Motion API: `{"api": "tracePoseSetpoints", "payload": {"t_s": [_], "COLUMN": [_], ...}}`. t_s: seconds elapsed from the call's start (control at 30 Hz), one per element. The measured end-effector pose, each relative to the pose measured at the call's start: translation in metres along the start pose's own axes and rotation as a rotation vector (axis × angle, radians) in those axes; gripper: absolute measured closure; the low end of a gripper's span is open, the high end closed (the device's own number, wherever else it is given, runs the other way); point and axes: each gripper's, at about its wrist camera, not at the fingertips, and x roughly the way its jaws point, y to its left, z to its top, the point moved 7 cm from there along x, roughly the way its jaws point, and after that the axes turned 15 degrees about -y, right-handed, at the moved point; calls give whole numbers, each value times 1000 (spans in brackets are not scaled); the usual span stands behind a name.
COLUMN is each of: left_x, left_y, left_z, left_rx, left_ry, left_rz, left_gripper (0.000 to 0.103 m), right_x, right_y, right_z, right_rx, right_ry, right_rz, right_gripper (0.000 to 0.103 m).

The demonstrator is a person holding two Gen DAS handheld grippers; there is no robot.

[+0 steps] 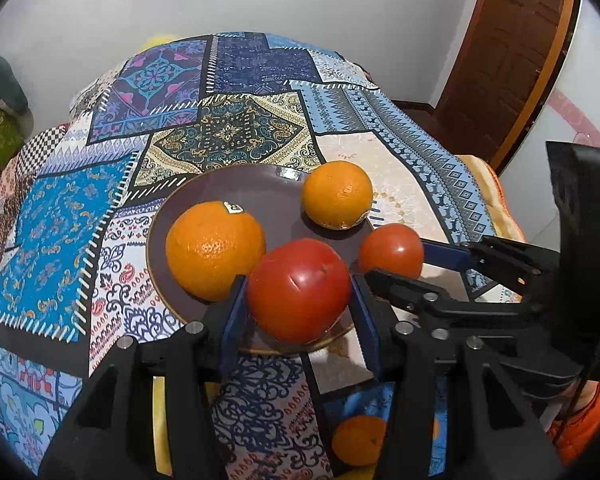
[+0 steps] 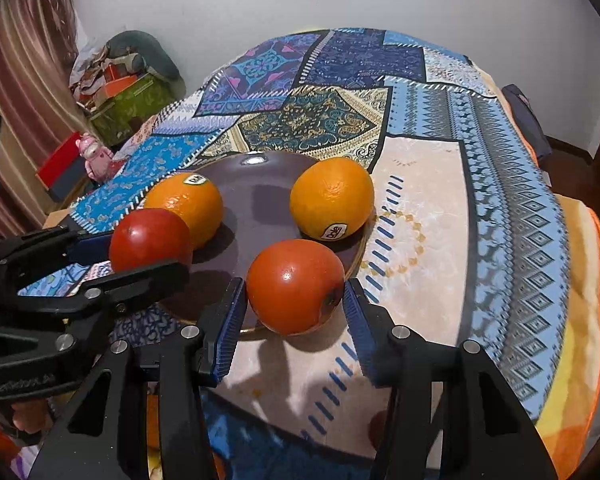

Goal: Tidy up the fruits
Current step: 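Grasp a red tomato with the right tool while the left tool grasps another tomato, then set the right tool's tomato on the plate while the left tool releases its tomato there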

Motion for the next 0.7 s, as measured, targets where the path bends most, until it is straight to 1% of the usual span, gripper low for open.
{"api": "tracePoseSetpoints", "payload": {"t_s": [0.2, 0.4, 0.53, 0.7], "left_x": [9, 12, 12, 8], "left_y": [3, 4, 3, 7], "left_z": [0, 0, 0, 2], "left_rx": [-1, 6, 8, -8], "left_ry": [9, 10, 12, 6], "left_rz": [-1, -10, -5, 3], "left_gripper": [53, 53, 52, 52], "right_x": [13, 16, 15, 8], "right_y": [-3, -4, -5, -5], "right_z": [0, 1, 1, 6], "right_rx": [5, 10, 19, 19], "right_ry": [13, 13, 16, 0], "right_rz": [9, 17, 19, 21], "right_gripper": [57, 57, 56, 56]}}
